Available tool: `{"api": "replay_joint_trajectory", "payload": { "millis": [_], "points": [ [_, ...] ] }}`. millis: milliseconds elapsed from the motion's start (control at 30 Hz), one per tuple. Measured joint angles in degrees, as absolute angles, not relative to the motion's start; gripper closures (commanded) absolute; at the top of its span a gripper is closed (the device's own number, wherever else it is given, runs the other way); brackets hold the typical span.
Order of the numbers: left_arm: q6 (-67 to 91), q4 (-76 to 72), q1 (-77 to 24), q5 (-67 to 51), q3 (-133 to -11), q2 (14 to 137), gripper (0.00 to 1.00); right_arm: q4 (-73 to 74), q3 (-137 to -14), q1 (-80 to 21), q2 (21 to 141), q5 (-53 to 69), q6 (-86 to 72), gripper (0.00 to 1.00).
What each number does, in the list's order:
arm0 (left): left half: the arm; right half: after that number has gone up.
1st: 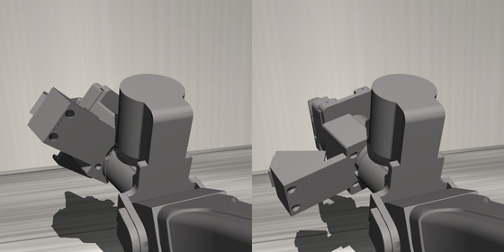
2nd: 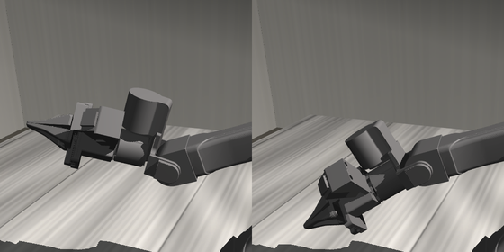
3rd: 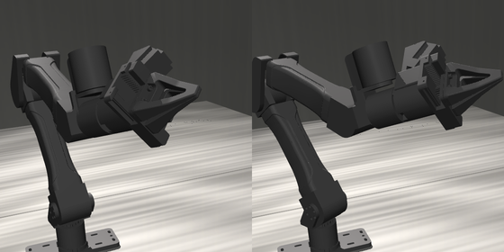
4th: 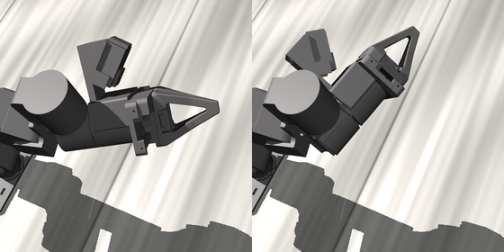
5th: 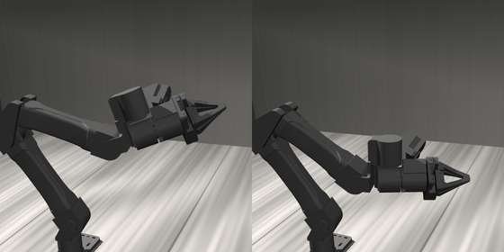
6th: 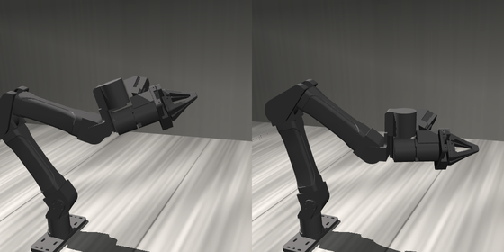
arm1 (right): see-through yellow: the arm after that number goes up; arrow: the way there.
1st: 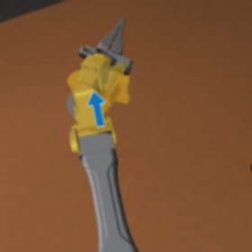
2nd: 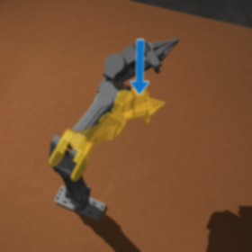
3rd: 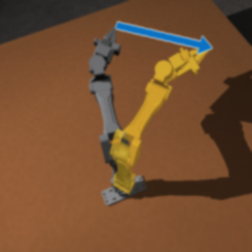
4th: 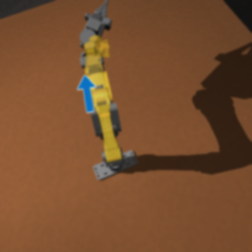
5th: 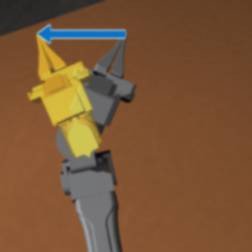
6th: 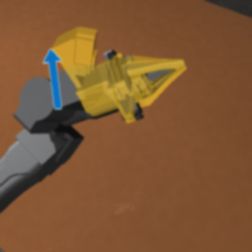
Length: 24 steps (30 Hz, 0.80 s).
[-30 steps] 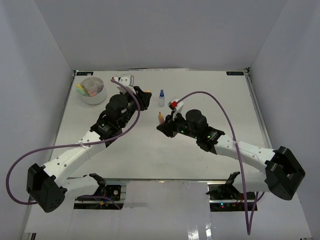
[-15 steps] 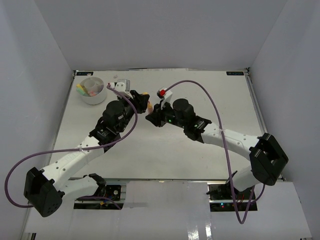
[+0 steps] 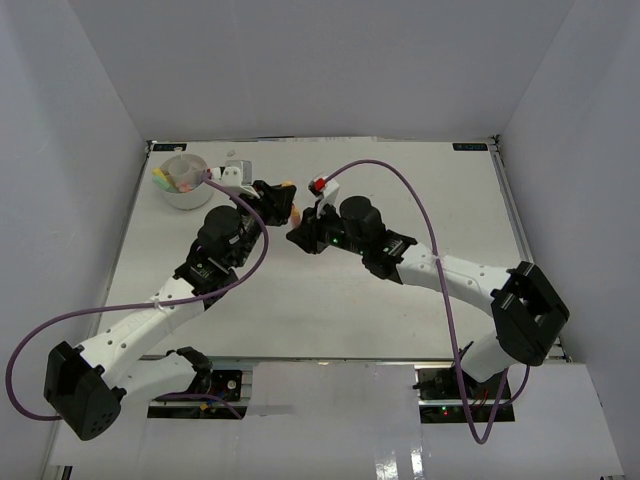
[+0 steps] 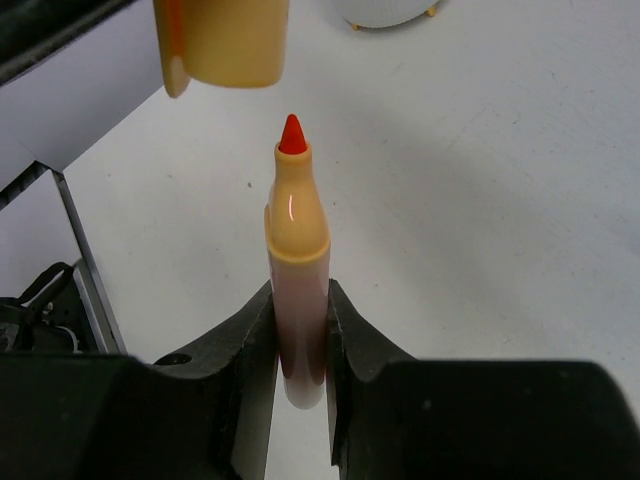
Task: Sort the stationery into containers
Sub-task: Close the pen cap on the pen.
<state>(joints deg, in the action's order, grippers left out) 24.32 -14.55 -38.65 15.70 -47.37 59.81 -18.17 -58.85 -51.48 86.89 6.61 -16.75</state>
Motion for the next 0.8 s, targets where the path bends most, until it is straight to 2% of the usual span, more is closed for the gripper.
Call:
{"api": "replay_joint_trajectory", "payload": {
  "millis": [800],
  "points": [
    [24.64, -15.77, -38.41, 14.48, -46.81, 59.77, 0.87, -18.17, -60.27, -52.31, 87.05, 5.69, -16.67, 0.92]
  ]
}}
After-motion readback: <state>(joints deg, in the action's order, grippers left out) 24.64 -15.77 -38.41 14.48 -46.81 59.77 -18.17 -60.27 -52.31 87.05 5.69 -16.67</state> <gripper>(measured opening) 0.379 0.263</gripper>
